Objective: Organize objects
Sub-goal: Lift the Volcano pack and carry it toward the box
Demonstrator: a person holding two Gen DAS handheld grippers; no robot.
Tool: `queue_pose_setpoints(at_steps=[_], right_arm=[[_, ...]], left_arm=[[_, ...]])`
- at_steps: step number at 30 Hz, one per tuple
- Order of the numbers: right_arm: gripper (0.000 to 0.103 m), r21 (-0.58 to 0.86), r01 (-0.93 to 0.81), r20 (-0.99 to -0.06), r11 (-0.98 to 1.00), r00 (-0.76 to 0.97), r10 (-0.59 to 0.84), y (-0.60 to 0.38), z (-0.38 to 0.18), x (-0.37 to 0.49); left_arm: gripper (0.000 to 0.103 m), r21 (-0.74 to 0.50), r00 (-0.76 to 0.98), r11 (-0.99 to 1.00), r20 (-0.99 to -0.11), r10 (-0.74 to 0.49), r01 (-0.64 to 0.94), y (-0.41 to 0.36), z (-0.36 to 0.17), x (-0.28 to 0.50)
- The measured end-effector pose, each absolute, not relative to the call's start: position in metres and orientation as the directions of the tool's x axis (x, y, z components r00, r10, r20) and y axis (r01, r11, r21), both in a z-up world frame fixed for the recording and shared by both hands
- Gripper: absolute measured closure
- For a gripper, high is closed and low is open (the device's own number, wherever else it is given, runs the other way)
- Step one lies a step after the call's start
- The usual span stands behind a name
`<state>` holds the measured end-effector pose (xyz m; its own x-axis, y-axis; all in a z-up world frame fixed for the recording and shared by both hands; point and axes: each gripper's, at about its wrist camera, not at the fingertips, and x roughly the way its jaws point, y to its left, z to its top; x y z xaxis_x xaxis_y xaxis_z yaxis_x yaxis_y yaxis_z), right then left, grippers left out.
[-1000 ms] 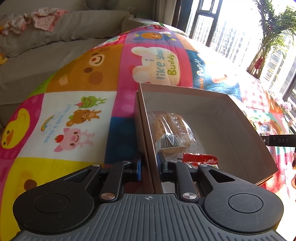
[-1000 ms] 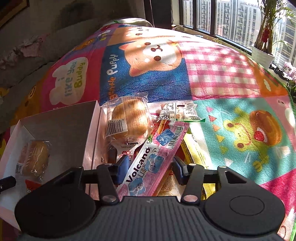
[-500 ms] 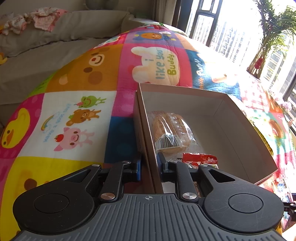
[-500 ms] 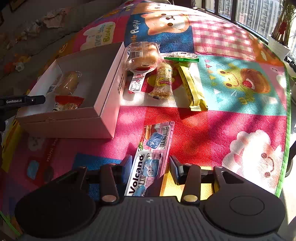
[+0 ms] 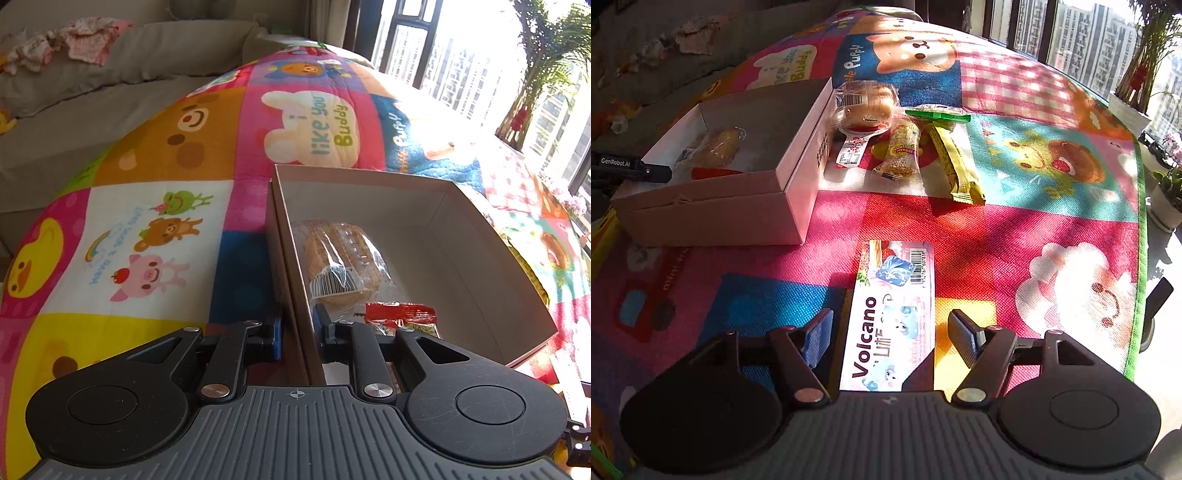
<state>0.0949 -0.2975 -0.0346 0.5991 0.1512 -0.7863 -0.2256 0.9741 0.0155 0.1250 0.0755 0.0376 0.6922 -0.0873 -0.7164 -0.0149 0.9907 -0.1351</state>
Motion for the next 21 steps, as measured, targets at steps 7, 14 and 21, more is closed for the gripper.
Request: queue_pose_setpoints(at_steps=[7, 14, 21], right_arm=[[0.000, 0.009, -0.224, -0.762, 0.975, 0.629, 0.152, -0.286, -0.046, 0.086], [0.000, 0.027, -0.199, -0.755, 0.980, 0.639, 0.150, -0.288, -0.048, 0.084], [0.000, 0.019, -0.230, -0.762, 0.973, 0.627, 0.163, -0.288, -0.046, 0.091]], left_arm=[[0.084, -0.135, 0.690, 0.991, -0.718, -0.088, -0.015, 0.075, 0.037, 0.125], [0.084, -0.137, 0.690, 0.990, -0.718, -0.088, -0.017, 0.077, 0.036, 0.125], [0.084, -0.136, 0.689, 0.991, -0.719, -0.089, -0.015, 0.077, 0.036, 0.125]])
